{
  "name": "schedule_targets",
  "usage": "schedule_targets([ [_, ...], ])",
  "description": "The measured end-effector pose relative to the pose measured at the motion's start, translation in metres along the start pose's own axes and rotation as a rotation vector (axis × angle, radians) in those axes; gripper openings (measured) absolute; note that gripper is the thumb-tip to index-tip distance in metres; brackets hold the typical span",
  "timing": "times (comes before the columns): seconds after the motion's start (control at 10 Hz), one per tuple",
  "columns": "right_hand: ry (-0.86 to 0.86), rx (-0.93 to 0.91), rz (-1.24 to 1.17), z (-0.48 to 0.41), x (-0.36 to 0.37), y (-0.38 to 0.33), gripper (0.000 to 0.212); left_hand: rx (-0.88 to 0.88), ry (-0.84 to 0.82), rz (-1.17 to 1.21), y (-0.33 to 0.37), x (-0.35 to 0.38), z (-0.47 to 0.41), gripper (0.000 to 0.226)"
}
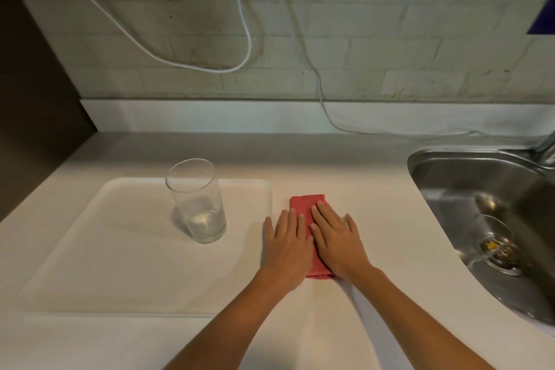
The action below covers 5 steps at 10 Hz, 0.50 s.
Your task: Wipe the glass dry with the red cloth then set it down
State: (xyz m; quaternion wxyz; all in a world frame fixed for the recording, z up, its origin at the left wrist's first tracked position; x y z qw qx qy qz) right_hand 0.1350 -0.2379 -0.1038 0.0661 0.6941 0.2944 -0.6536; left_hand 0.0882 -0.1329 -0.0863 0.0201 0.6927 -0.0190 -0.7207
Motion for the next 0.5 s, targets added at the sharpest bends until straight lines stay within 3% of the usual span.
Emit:
schedule_targets([
  [0.1,-0.001,-0.006,0.001,0.0,0.005,0.002,0.099,-0.019,-0.081,0.04,-0.001,0.007,0.0,0.071],
  [0.2,-0.03,-0.003,-0.001,0.0,0.005,0.002,0.094,0.023,-0.045,0.039,-0.002,0.009,-0.002,0.099],
  [0.4,-0.118,0.044,-0.168,-0.003,-0.009,0.003,0.049,0.012,-0.086,0.123,-0.009,-0.011,-0.006,0.058],
  [0.5,-0.008,0.014,-0.285,-0.002,-0.023,0.006,0.049,0.052,-0.006,0.247,-0.014,-0.034,-0.007,0.056],
])
Point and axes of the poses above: each hand's wrist, its own z-axis away from the middle knuckle, its own x-axis out of the palm, y = z × x, the point moved 3 cm from there along -z, towards the middle knuckle, and after that the axes turned 2 degrees about -x, right-handed, at the moved point
